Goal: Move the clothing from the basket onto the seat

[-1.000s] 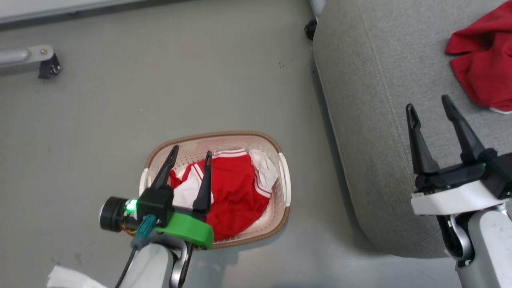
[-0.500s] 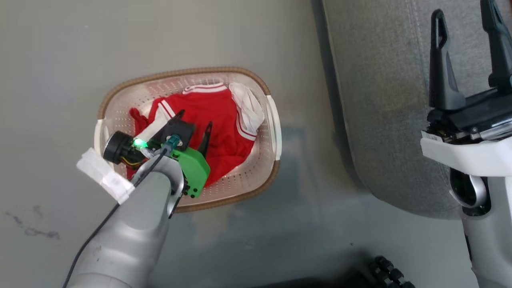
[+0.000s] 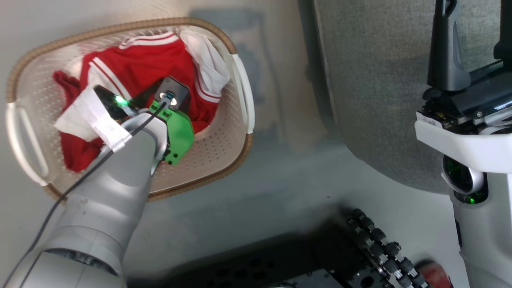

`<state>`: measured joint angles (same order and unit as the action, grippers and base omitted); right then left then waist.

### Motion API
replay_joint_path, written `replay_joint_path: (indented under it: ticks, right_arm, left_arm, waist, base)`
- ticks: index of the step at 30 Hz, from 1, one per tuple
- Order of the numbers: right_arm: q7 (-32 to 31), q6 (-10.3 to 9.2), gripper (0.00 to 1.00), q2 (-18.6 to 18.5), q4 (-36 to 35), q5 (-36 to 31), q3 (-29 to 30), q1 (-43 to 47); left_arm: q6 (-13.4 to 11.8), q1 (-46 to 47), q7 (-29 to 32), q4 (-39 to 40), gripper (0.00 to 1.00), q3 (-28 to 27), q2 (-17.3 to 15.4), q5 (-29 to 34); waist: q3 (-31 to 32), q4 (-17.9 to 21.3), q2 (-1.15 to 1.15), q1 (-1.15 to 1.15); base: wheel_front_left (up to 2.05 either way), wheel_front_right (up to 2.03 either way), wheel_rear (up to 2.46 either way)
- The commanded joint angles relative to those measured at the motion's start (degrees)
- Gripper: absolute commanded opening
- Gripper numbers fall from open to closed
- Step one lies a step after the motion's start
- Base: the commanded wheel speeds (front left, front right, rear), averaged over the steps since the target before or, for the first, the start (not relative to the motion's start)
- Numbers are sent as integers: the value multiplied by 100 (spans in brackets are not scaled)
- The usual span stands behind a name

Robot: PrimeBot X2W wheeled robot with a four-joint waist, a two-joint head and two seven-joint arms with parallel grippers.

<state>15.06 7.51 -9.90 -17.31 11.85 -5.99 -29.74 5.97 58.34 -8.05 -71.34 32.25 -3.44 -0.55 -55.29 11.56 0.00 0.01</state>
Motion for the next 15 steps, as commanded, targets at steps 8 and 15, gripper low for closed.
replay_joint_path:
  ticks: [8, 15]
  right_arm:
    - [17, -4, 100, 98, -103, -146, -52, -200]
    - [17, -4, 100, 129, -122, -134, -26, -271]
  left_arm:
    - [-628, 426, 263, -181, 100, -1, -303, 11]
    - [-796, 470, 228, -220, 92, -122, -390, -169]
  waist:
    - [-726, 487, 0, -1]
    - [-824, 443, 0, -1]
  base:
    - [0, 0, 0]
    - [0, 0, 0]
